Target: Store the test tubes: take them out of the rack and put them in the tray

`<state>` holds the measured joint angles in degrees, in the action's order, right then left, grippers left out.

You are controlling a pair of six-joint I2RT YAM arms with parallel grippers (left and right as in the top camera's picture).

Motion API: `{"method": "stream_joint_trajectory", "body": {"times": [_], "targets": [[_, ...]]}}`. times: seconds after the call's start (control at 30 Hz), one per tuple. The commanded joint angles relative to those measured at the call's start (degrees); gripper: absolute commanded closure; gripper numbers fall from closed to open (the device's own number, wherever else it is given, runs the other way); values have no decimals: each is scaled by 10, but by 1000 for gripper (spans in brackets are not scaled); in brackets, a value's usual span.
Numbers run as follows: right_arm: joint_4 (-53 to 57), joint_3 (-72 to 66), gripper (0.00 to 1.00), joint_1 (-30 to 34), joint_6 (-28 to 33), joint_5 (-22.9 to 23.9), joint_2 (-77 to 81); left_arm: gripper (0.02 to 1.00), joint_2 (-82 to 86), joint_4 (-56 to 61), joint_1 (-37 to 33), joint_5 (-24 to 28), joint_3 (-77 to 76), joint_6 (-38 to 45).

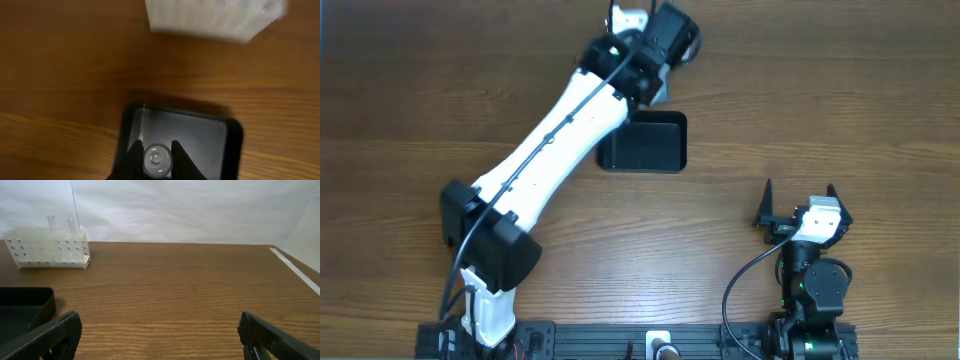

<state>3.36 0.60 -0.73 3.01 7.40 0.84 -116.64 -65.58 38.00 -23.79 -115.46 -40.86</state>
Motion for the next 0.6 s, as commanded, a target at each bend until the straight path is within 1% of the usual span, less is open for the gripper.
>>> {"method": "stream_joint_trajectory", "body": {"times": [0.03,0.37,0.6], "targets": [[1,-3,7,-1,-2,-5,-6,886,-4,62,0,32,90,-35],[2,-3,9,-1,-2,-5,-6,890,-9,59,-13,37,105,-29],[1,-3,9,-1,-2,-5,-6,888,-49,50,-23,64,104,-14]]}}
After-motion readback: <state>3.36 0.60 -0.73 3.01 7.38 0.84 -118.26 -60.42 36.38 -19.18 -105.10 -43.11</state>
